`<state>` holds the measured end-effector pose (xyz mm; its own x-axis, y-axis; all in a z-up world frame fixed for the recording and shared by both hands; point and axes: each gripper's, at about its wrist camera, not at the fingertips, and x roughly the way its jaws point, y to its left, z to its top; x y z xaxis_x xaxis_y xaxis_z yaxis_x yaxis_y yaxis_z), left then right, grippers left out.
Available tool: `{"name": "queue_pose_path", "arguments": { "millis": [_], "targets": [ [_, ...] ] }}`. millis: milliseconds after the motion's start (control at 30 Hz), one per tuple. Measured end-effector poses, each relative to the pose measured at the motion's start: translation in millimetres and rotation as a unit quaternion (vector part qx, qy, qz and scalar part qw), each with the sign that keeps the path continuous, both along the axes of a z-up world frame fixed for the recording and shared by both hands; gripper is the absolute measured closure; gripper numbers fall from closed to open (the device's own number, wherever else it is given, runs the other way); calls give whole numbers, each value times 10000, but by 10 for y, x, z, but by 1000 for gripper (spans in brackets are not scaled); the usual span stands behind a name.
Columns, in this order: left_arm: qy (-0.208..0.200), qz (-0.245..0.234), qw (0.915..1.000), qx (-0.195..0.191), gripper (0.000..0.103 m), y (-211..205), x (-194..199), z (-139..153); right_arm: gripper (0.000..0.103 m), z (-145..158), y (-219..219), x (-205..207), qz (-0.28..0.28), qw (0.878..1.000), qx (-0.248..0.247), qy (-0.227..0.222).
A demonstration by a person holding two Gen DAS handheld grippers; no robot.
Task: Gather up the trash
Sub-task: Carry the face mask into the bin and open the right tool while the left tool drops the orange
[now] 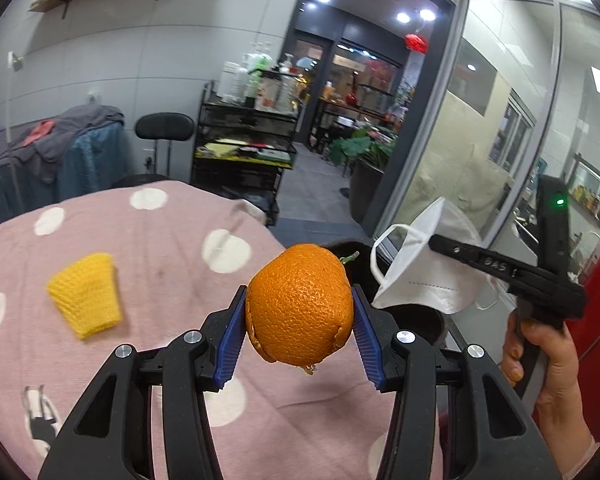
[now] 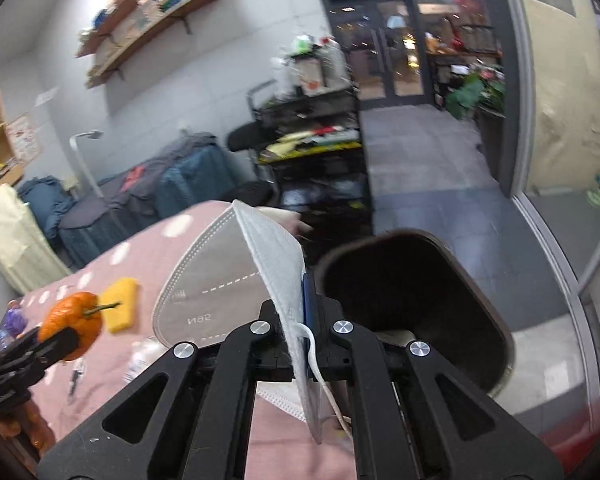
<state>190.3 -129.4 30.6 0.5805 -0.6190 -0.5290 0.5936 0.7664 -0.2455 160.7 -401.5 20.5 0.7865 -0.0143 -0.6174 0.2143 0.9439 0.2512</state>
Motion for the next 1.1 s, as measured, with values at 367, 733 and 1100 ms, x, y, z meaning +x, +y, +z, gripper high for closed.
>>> {"name": "queue_pose_path", "arguments": {
  "millis": [367,733,1100],
  "targets": [
    [226,-678,9968,345,54,-664,-102,-233,99,-908,-810,98,-940,9901,175,1030],
    [548,-974,9922,549,54,-1089,-63,-426,22,-1263,-980,-101,-1118,9876,375,1039],
    [698,-1282,9862,784,54,-1675,111,-480,20,-904,-696,-712,-984,9934,31,590]
  ]
}}
